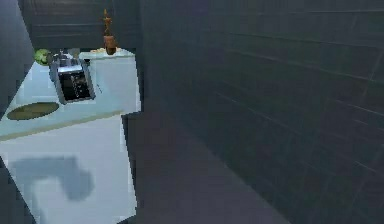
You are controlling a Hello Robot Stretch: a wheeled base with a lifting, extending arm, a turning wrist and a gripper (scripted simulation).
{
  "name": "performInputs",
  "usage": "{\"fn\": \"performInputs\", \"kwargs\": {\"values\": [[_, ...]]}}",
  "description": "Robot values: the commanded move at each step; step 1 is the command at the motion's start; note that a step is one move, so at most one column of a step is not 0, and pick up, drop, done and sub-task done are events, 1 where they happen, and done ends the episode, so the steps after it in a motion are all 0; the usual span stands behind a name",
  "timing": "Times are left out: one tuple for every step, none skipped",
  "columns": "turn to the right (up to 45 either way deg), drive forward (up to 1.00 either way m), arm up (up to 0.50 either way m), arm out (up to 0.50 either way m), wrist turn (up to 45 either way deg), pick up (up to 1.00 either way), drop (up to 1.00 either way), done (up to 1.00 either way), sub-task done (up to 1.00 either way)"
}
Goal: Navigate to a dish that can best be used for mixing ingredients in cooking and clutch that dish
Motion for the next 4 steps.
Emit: {"fn": "performInputs", "kwargs": {"values": [[0.0,1.00,0.00,0.00,0.0,0.00,0.00,0.00,0.00],[30.0,0.00,0.00,0.00,0.0,0.00,0.00,0.00,0.00],[0.0,0.05,0.00,0.00,0.0,0.00,0.00,0.00,0.00],[-45.0,0.00,0.00,0.00,0.0,0.00,0.00,0.00,0.00]]}}
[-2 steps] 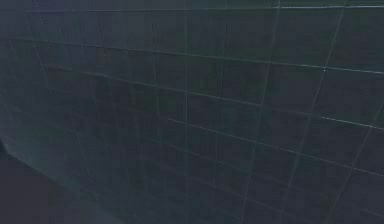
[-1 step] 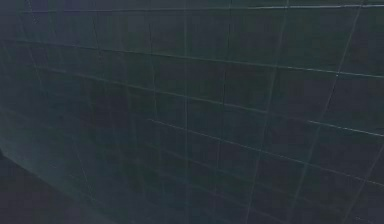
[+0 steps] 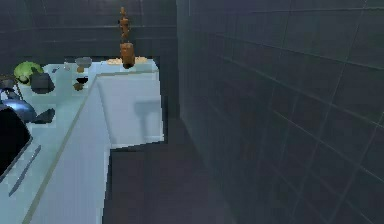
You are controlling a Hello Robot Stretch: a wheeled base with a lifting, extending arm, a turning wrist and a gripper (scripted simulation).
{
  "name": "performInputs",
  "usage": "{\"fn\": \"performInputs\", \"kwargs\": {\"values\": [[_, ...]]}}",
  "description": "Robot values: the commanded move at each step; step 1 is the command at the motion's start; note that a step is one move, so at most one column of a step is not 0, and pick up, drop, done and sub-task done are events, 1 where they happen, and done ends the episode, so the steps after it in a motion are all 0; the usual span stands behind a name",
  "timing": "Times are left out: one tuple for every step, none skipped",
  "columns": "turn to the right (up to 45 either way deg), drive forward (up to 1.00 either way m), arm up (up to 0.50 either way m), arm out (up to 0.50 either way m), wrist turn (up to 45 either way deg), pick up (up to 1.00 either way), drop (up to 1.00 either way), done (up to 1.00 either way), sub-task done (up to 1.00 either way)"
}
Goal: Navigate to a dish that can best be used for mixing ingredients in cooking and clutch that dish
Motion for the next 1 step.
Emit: {"fn": "performInputs", "kwargs": {"values": [[-15.0,0.00,0.00,0.00,0.0,0.00,0.00,0.00,0.00]]}}
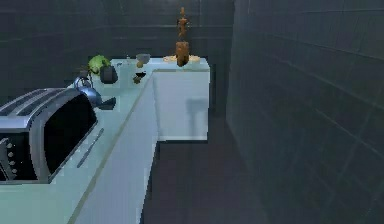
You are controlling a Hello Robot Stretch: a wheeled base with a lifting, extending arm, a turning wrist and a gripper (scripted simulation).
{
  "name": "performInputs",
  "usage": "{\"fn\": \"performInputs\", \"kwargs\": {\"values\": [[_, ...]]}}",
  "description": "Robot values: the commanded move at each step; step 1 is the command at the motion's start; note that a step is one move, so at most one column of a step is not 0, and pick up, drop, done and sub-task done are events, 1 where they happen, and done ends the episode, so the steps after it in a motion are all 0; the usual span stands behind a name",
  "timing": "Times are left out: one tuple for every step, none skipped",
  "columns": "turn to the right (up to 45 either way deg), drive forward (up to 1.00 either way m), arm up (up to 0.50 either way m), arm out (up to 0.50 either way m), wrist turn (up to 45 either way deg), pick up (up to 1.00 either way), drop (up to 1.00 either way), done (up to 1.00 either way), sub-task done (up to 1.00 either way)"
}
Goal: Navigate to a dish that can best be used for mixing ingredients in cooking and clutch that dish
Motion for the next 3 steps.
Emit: {"fn": "performInputs", "kwargs": {"values": [[0.0,1.00,0.00,0.00,0.0,0.00,0.00,0.00,0.00],[-3.0,0.00,0.00,0.00,0.0,0.00,0.00,0.00,0.00],[0.0,0.65,0.00,0.00,0.0,0.00,0.00,0.00,0.00]]}}
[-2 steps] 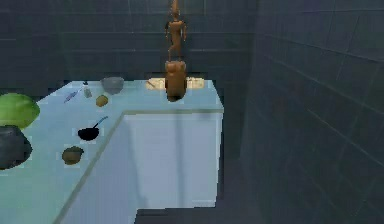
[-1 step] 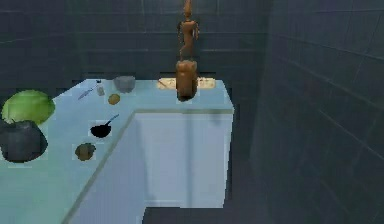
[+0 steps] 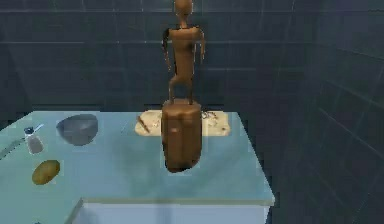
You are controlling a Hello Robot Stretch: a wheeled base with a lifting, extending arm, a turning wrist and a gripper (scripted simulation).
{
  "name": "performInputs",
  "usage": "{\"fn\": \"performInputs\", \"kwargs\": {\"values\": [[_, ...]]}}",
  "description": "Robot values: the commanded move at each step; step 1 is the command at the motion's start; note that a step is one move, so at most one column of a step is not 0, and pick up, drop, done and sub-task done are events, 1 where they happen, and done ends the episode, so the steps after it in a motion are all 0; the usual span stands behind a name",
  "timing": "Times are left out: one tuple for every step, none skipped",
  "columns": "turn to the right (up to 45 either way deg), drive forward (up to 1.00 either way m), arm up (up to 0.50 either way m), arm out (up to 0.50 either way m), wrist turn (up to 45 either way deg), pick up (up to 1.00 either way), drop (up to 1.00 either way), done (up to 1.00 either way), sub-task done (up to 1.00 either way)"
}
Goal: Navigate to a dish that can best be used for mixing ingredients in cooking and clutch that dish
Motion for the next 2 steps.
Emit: {"fn": "performInputs", "kwargs": {"values": [[-45.0,0.00,0.00,0.00,0.0,0.00,0.00,0.00,0.00],[-45.0,0.00,0.00,0.00,0.0,0.00,0.00,0.00,0.00]]}}
